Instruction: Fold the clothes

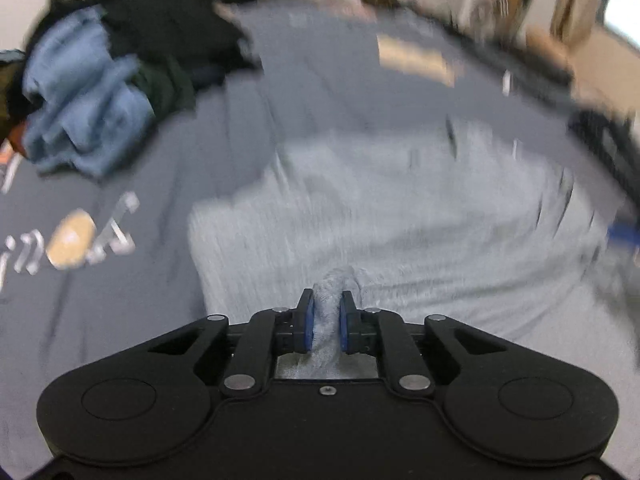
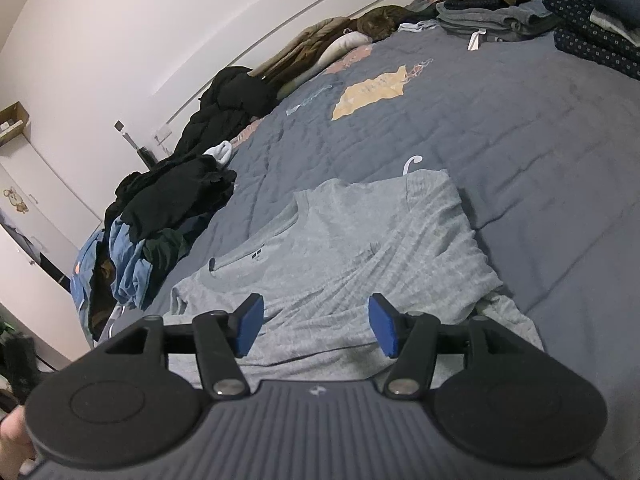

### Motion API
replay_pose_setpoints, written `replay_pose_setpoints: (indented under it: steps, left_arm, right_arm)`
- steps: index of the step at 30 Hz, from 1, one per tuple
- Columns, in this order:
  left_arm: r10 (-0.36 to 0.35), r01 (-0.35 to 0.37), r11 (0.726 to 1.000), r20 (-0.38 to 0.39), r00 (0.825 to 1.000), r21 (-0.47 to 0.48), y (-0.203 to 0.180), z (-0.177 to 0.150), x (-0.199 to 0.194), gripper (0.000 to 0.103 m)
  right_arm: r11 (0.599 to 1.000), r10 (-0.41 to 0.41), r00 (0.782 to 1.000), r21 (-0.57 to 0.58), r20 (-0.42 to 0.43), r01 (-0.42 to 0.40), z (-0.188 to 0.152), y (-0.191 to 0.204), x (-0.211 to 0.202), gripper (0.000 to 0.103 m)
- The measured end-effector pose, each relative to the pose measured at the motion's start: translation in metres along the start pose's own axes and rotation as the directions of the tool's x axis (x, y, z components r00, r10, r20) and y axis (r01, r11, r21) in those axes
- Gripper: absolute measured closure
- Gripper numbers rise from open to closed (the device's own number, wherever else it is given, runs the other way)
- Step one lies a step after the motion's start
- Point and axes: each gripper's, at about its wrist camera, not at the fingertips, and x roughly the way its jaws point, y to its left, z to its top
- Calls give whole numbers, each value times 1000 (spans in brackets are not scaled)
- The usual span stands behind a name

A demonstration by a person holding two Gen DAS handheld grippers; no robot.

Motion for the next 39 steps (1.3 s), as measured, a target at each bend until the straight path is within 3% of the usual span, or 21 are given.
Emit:
replay_pose_setpoints:
  steps: [2, 5, 6, 7, 9, 11, 14, 20, 24, 28, 31, 37, 39]
  left_arm:
    - [28, -27, 999, 80, 996, -20, 3, 7, -12, 90]
    - [160, -162, 987, 74, 984, 16, 2, 9, -5, 80]
    - [180, -180, 983, 16, 984, 17, 4, 7, 1, 67]
    - [198, -198, 980, -39, 979, 20, 6, 6, 8, 65]
    - [194, -193, 981, -42, 980, 33, 6, 2, 3, 63]
    - [158, -158, 987, -16, 987, 17, 1, 6, -7, 57]
    - [96, -96, 990, 2, 995, 104, -29, 28, -8, 54]
    - [-93, 90, 947, -5, 996, 310, -139, 74, 31, 51]
    - [-187, 198, 908, -65, 980, 370, -200, 88, 75, 51]
    - [-258, 287, 886, -128, 958, 363, -244, 99, 116, 51]
    - [-308, 352, 867, -175, 935, 354, -278, 107, 146, 51]
    - [-303, 381, 849, -254, 919, 367, -316, 108, 190, 52]
    - [-295, 382, 852, -275, 915, 358, -321, 109, 202, 61]
  right_arm:
    - [1000, -2, 1000, 0, 7, 2, 0, 0, -1, 45]
    - [1000, -1, 1000, 1, 13, 1, 1, 0, -1, 45]
    - [1000, -3, 1000, 0, 13, 3, 1, -1, -1, 45]
    - [1000, -6, 1000, -2, 11, 7, 1, -1, -1, 45]
    - [1000, -16, 1000, -3, 7, 16, 1, -4, -1, 45]
    - [999, -34, 999, -9, 4, 34, 4, -9, -3, 45]
    - [996, -90, 996, -17, 16, 91, 9, -18, -7, 45]
    - [978, -191, 982, -81, 8, 191, 16, -36, -13, 45]
    - [935, -259, 965, -244, 29, 258, 15, -39, -16, 45]
    - [875, -225, 972, -425, 71, 234, 5, -33, -13, 45]
    - [851, -183, 979, -483, 92, 204, 2, -28, -8, 45]
    - [804, -173, 983, -569, 58, 175, -7, -27, 5, 45]
    - [780, -180, 983, -602, 49, 172, -11, -27, 9, 48]
